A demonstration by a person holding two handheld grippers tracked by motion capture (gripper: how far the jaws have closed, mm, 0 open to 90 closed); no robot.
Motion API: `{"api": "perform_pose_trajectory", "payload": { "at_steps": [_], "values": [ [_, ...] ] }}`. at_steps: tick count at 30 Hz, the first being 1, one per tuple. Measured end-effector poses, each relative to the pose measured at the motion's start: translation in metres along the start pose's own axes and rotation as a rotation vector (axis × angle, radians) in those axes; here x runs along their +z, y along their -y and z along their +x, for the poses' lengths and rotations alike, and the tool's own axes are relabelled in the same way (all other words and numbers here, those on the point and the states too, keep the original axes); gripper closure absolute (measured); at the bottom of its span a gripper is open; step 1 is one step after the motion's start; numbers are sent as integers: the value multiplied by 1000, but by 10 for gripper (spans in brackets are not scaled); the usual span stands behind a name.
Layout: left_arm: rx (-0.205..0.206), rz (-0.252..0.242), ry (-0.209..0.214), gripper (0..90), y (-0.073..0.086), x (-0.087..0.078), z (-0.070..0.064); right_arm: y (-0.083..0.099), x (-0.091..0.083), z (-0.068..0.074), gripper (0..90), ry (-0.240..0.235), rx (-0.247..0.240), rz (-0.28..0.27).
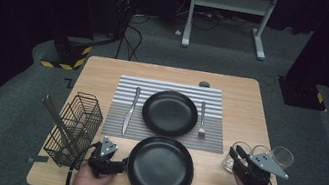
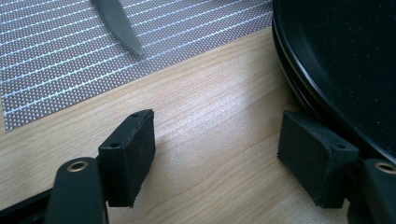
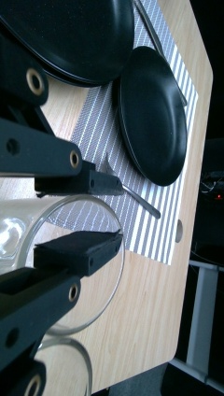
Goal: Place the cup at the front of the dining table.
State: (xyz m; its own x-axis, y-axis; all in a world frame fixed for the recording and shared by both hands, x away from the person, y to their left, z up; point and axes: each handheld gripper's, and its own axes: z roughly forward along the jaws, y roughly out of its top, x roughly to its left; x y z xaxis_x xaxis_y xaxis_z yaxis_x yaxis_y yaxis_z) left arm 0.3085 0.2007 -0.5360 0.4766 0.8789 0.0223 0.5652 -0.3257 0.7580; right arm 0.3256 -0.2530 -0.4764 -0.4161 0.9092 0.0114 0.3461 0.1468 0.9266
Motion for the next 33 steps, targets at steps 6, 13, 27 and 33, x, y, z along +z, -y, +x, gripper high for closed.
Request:
{"api": "perform_pose_trajectory", "payload": {
  "at_steps": [6, 13, 27, 33],
  "values": [
    [0, 0, 0, 277, 0, 0, 0, 2, 4, 3, 785, -7, -16, 7],
    [0, 1, -1, 278, 0, 0, 0, 2, 3, 3, 791, -23, 2, 4],
    [1, 1, -1, 278, 0, 0, 0, -1, 9, 33, 791, -121, -34, 10],
    [2, 1, -1, 278, 0, 0, 0, -2, 13, 49, 790, -163, -62, 13]
  ]
}}
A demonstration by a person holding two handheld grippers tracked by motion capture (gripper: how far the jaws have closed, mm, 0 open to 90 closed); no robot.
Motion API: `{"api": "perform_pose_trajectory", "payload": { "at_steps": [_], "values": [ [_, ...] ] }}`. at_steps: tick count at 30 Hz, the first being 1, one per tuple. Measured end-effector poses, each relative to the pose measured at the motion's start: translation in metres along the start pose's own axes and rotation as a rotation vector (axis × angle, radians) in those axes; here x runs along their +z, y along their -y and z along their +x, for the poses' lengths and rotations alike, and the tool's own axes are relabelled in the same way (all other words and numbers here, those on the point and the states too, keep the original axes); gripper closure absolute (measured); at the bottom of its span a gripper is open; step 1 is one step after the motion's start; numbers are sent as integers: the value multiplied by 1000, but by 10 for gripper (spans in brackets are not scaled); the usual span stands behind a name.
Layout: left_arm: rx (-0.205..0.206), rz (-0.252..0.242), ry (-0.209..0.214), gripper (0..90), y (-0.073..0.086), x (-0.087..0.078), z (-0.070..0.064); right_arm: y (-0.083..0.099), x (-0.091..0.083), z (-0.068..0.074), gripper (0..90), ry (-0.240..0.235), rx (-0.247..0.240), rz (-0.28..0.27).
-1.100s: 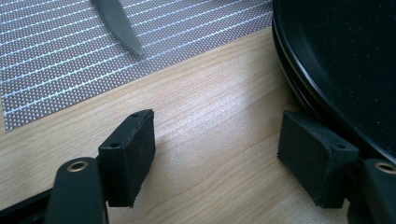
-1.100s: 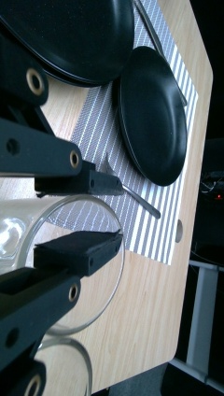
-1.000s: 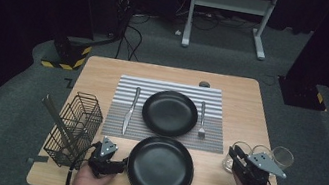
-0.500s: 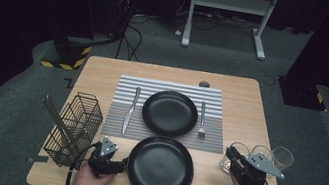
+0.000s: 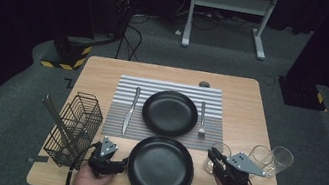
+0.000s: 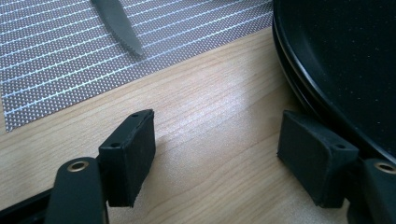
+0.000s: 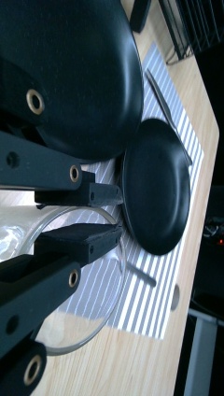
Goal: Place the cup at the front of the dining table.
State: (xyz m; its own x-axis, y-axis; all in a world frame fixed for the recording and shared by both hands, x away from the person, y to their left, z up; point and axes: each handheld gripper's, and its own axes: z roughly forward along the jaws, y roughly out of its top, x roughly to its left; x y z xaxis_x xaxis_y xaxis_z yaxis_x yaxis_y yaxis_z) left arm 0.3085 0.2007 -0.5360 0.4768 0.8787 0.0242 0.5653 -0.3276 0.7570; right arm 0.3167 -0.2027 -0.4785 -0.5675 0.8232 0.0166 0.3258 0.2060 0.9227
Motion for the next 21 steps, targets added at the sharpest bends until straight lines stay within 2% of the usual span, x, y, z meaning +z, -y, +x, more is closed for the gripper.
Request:
{"api": "perform_pose_trajectory", "payload": {
  "at_steps": [8, 16, 20, 21],
  "values": [
    [-1, -1, -2, 283, 0, 0, 0, -3, 8, 11, 790, -42, -1, -3],
    [-1, -1, -3, 283, 0, 0, 0, -4, 11, 15, 784, -54, -14, -2],
    [-1, -1, -3, 283, 0, 0, 0, -5, 7, 15, 725, -56, -20, -16],
    [-1, -1, -3, 283, 0, 0, 0, -6, 5, 16, 688, -54, -28, -18]
  ]
}}
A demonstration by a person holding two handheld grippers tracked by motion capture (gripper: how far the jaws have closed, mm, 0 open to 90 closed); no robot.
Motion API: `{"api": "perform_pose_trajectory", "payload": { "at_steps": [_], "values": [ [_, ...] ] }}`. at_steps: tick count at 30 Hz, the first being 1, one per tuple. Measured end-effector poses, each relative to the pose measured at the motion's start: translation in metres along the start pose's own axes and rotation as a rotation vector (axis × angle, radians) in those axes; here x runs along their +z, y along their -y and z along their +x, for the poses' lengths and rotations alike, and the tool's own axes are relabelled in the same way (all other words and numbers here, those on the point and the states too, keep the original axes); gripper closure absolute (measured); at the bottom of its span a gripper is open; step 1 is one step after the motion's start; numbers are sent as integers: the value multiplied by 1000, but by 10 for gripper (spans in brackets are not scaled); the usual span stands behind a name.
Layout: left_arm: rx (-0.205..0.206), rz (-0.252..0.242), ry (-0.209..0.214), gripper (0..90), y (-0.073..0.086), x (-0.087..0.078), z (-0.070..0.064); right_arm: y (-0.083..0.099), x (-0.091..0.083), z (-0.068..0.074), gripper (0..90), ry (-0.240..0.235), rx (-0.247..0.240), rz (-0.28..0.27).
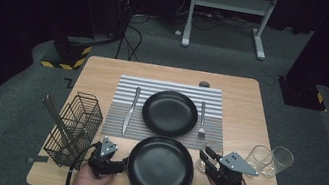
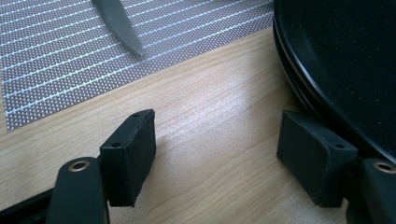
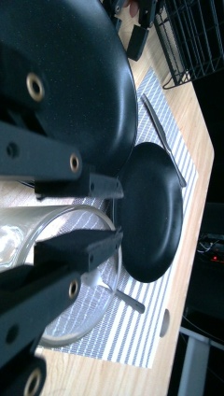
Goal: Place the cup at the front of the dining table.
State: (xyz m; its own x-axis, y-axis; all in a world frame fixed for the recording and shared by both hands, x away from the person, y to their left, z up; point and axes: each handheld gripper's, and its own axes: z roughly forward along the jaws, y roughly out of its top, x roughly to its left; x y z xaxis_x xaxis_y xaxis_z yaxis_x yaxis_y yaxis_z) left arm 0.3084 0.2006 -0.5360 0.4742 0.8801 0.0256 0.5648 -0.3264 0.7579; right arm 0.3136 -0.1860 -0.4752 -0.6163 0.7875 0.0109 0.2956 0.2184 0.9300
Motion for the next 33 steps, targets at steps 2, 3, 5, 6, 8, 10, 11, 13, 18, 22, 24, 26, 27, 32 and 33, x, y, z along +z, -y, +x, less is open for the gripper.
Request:
{"api": "perform_pose_trajectory", "payload": {
  "at_steps": [2, 3, 5, 6, 8, 10, 11, 13, 18, 22, 24, 26, 27, 32, 33],
  "values": [
    [0, 1, 1, 283, 0, 0, 0, -1, -2, 1, 646, 6, -2, -4],
    [0, 0, 0, 283, 0, 0, 0, -2, -2, 1, 626, 6, 0, -7],
    [0, 0, 0, 283, 0, 0, 0, -4, -4, 0, 567, 15, -3, -14],
    [0, 0, 0, 283, 0, 0, 0, -5, -5, 0, 548, 15, -2, -18],
    [0, 0, 0, 283, 0, 0, 0, -6, -6, -1, 488, 19, 4, -25],
    [0, 0, 1, 283, 0, 0, 0, -8, -8, -2, 439, 29, 7, -33],
    [-1, 0, 1, 283, 0, 0, 0, -8, -9, -3, 409, 33, 4, -37],
    [-1, 0, 1, 283, 0, 0, 0, -8, -8, -4, 334, 39, 9, -27],
    [-1, 0, 1, 283, 0, 0, 0, -7, -6, -9, 215, 70, 38, -6],
    [-1, 0, 1, 283, 0, 0, 0, -5, -6, -11, 198, 94, 30, -7],
    [0, 0, 1, 283, 0, 0, 0, -4, -5, -12, 197, 100, 38, -2],
    [-1, 0, 1, 283, 0, 0, 0, -2, -4, -13, 197, 107, 42, 8],
    [0, 0, 1, 283, 0, 0, 0, -1, -3, -14, 196, 104, 45, 13],
    [0, 0, 1, 283, 0, 0, 0, 3, -1, -15, 195, 100, 50, 14],
    [0, 0, 1, 283, 0, 0, 0, 4, 0, -15, 195, 97, 52, 14]
  ]
}}
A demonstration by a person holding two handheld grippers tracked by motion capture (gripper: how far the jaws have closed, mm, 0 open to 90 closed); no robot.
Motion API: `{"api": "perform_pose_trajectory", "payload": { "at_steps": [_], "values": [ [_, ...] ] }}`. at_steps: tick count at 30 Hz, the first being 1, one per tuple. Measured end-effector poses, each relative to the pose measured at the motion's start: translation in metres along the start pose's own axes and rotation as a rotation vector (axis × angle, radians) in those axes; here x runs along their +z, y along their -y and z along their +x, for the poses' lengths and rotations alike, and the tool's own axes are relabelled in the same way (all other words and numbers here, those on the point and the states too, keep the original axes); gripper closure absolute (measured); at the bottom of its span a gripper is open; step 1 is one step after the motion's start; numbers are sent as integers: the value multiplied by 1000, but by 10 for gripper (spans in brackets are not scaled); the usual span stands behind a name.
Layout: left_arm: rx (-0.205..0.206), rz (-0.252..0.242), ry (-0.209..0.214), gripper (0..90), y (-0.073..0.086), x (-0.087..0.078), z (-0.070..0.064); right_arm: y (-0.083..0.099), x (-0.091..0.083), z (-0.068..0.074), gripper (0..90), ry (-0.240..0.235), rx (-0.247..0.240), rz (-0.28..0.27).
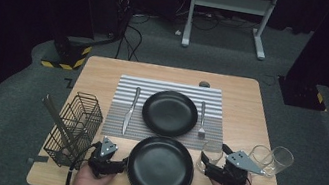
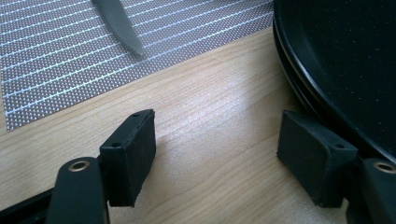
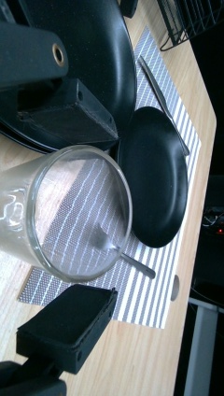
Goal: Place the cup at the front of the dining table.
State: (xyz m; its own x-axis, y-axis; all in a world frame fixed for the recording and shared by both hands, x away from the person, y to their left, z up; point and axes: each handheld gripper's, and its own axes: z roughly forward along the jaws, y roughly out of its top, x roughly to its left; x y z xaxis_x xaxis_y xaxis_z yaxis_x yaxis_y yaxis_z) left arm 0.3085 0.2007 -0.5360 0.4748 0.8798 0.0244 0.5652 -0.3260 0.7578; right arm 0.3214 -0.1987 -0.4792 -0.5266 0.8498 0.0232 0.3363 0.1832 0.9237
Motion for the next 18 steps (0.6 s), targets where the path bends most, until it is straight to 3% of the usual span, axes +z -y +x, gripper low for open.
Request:
{"api": "perform_pose_trajectory", "payload": {
  "at_steps": [18],
  "values": [
    [0, 0, 0, 283, 0, 0, 0, 12, 15, -1, 194, 21, -3, 37]
  ]
}}
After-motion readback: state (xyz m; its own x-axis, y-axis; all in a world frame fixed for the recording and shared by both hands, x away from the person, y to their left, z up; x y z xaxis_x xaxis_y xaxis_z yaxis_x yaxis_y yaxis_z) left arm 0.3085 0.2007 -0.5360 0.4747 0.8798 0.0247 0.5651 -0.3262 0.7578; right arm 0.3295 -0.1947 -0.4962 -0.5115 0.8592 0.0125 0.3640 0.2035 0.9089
